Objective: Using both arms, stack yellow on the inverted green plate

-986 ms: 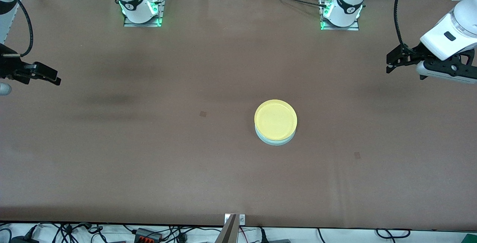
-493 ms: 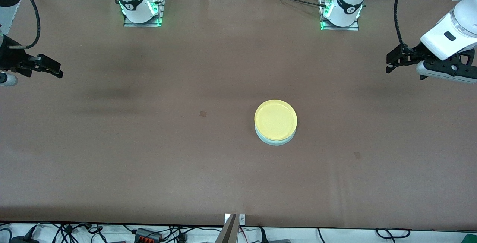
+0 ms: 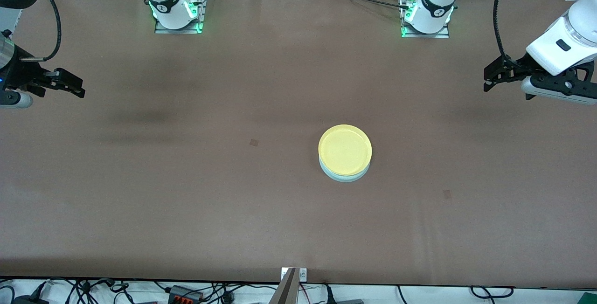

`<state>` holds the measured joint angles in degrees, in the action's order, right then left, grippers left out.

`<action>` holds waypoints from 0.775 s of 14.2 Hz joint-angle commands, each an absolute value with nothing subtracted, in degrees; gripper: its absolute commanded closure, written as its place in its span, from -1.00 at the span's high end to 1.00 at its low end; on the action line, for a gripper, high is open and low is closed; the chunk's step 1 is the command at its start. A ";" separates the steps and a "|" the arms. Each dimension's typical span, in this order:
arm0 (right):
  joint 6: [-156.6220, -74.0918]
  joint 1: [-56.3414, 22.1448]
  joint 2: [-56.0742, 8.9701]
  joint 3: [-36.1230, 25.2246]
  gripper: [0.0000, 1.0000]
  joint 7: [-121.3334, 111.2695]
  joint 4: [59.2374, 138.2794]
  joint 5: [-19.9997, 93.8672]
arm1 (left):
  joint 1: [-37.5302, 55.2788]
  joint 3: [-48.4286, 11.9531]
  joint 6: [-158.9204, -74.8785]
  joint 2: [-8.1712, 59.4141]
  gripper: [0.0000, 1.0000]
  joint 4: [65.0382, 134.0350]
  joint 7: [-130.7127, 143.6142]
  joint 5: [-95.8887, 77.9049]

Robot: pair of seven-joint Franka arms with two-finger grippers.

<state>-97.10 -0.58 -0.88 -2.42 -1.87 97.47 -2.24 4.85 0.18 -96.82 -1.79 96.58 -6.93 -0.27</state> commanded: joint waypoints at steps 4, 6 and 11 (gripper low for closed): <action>-97.47 -0.18 0.09 -2.90 1.00 -1.67 96.86 -2.73 | 5.10 0.62 -95.71 -1.14 1.00 95.01 -6.68 -1.23; -97.12 -0.26 -0.61 -2.90 1.00 -1.67 95.98 -2.64 | 5.10 0.62 -95.71 -1.14 1.00 95.01 -6.68 -1.23; -96.94 -0.44 -0.53 -2.81 1.00 -1.85 96.06 -3.25 | 5.10 0.62 -95.54 -1.14 1.00 95.01 -6.77 -1.23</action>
